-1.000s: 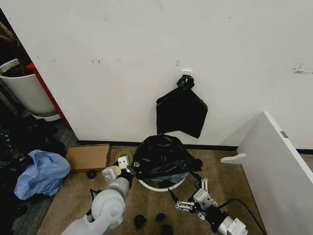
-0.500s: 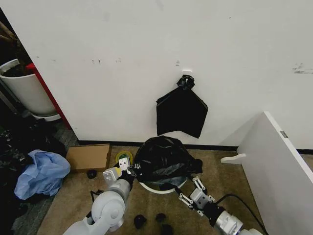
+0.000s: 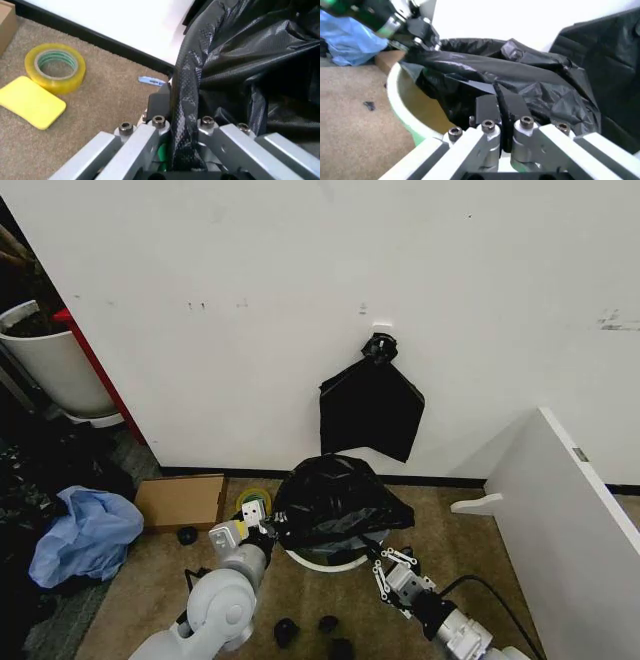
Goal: Place the garbage bag over the trash bin.
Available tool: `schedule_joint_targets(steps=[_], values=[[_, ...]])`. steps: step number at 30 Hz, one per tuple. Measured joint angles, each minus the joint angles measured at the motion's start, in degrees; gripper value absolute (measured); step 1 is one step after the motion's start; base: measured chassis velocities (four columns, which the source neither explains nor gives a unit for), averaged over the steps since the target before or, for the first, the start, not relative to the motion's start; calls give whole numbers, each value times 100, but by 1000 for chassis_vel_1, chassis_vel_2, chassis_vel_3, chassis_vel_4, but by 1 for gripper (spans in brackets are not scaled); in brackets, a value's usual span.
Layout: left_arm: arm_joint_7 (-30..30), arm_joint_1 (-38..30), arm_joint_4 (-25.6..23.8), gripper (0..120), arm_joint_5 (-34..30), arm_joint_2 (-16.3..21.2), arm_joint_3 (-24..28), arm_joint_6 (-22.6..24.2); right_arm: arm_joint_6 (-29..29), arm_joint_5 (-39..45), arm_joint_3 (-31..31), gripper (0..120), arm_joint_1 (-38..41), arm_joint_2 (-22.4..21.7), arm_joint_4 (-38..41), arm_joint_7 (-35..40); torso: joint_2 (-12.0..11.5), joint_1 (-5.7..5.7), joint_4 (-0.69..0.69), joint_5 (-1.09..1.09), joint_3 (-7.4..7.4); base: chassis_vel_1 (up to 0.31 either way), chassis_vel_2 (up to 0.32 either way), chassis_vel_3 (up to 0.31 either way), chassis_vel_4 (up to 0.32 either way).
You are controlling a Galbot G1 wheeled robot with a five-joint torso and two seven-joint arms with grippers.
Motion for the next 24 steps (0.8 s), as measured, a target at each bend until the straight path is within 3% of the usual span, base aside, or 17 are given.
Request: schedule_joint_targets(steps=[15,24], values=[[-330,-224,13,1,-827,41,-157,108,677,-464,71,0,-528,-200,-255,-464,0,0,0,0,0,0,0,0,0],[-517,-229,-123,1,-1213,36,-209,157,838,-891,-104,0,-9,-99,-796,-566,0,0,1,0,0,0,0,0,0]])
